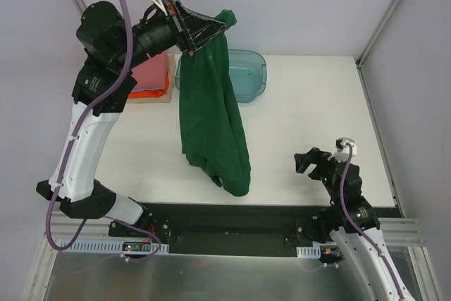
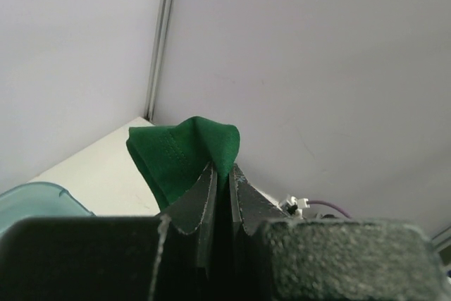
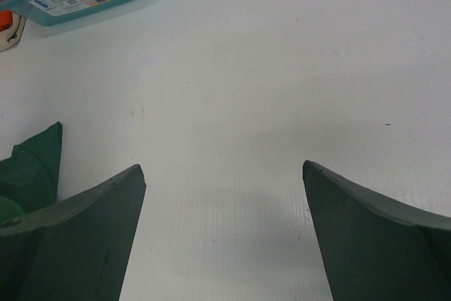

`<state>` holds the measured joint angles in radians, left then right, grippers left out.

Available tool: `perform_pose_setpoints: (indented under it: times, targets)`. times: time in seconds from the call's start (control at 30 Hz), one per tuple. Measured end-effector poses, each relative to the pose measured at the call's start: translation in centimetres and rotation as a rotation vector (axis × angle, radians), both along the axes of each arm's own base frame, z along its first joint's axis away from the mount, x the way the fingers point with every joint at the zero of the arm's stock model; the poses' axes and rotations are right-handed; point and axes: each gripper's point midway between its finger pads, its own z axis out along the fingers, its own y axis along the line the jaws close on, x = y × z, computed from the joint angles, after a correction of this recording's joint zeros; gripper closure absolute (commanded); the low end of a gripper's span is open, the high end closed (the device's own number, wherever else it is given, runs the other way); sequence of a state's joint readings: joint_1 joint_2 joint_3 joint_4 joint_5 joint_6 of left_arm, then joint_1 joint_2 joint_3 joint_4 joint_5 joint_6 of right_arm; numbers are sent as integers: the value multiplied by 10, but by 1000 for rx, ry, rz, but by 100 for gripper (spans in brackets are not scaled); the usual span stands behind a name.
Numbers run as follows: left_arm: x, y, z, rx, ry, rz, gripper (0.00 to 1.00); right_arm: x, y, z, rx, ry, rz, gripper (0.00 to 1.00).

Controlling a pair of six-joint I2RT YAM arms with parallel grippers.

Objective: Fold and stack the t-shirts
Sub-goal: Move the tshirt to the center of the board, then flatten out the tshirt

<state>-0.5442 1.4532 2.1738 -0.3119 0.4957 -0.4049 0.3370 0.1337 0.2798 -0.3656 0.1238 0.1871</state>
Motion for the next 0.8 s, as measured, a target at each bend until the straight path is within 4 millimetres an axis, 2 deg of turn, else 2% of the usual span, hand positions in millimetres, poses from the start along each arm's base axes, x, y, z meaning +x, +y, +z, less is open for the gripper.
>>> perform_pose_setpoints:
  times: [0.1, 0.17, 0.2, 0.3, 0.37, 0.4, 0.5, 0.57, 0.6, 0.63, 0.7, 0.8]
  targets:
    - [11, -6, -20, 24, 41, 4, 100, -1, 1, 0, 1, 2, 9, 4]
    - [24, -9, -48, 57, 96, 33, 100, -2, 5, -3, -1, 13, 29, 4]
    - [34, -9, -72, 83, 137, 67, 100, -2, 7, -5, -2, 25, 43, 4]
    - [59, 0, -163, 195, 299, 193, 100, -6, 17, -17, -6, 90, 104, 4]
    - [66, 14, -239, 288, 424, 286, 100, -8, 26, -30, -8, 162, 154, 4]
    - [66, 23, -280, 339, 494, 332, 100, -10, 30, -37, -9, 202, 175, 4]
    - [52, 57, -380, 459, 680, 444, 100, -16, 42, -63, -17, 350, 242, 3]
    - [35, 86, -437, 512, 805, 526, 100, -23, 51, -75, -29, 430, 288, 3]
    - [26, 101, -457, 524, 856, 565, 100, -25, 56, -78, -34, 451, 314, 3]
    - [19, 115, -473, 525, 897, 605, 100, -27, 63, -79, -46, 468, 345, 2]
    - [11, 134, -486, 507, 934, 667, 100, -31, 81, -77, -69, 481, 416, 2]
    - [9, 149, -485, 452, 933, 716, 100, -35, 118, -69, -103, 477, 534, 4]
